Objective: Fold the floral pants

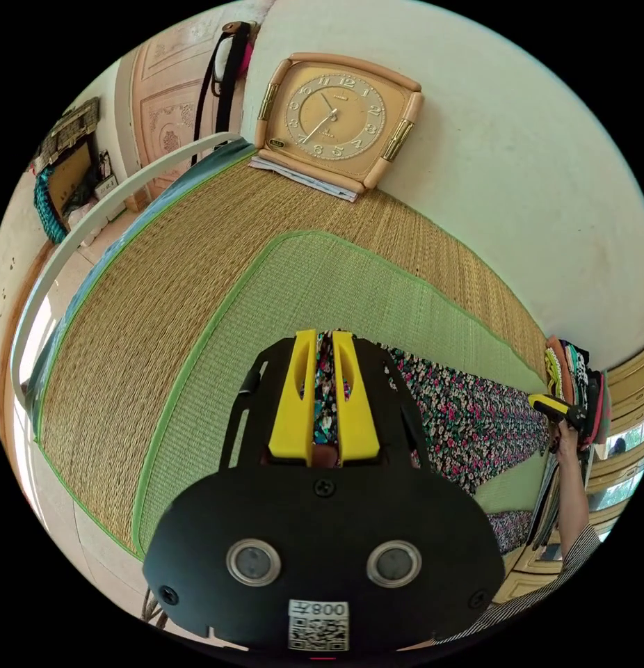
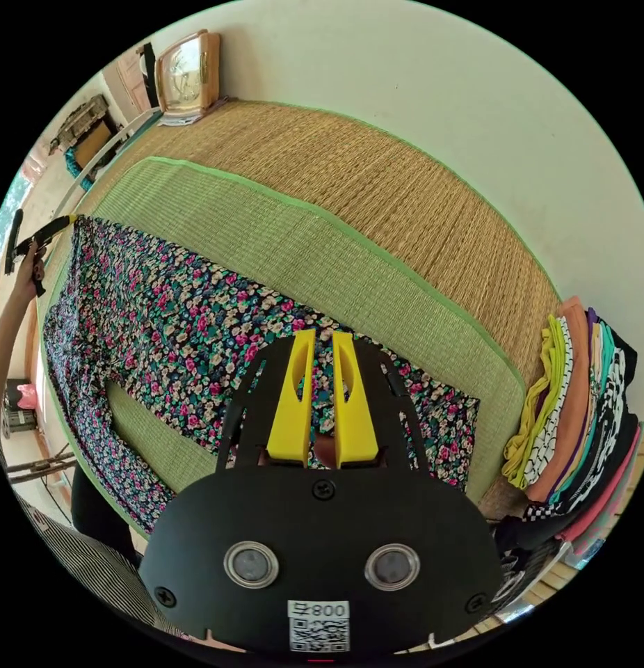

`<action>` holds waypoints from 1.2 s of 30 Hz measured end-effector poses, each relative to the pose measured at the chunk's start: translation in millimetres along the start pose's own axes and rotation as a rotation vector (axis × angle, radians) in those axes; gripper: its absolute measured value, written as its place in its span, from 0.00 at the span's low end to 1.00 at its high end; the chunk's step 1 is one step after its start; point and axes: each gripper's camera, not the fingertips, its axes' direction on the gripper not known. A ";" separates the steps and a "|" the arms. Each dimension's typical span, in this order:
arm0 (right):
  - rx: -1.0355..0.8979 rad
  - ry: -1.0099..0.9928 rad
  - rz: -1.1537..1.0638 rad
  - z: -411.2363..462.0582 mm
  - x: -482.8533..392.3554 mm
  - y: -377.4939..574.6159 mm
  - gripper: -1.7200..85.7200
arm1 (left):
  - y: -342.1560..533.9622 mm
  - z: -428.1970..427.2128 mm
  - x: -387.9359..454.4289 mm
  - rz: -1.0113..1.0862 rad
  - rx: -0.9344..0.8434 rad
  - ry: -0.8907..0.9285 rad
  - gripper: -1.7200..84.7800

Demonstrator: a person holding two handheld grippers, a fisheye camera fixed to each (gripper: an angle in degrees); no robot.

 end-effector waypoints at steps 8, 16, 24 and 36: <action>0.217 0.000 0.327 -52.3 105.4 131.7 0.10 | 29.6 31.2 84.0 0.224 0.119 0.111 0.10; 0.113 -0.007 0.500 -16.5 154.0 203.5 0.14 | 66.3 125.9 284.6 0.676 -0.071 0.501 0.11; 0.093 0.033 0.480 -8.6 174.0 210.6 0.05 | 118.4 232.7 465.8 0.986 -0.306 0.627 0.11; 0.323 -0.122 0.462 -50.2 194.2 252.2 0.03 | 105.9 345.5 585.1 0.861 -0.410 0.674 0.12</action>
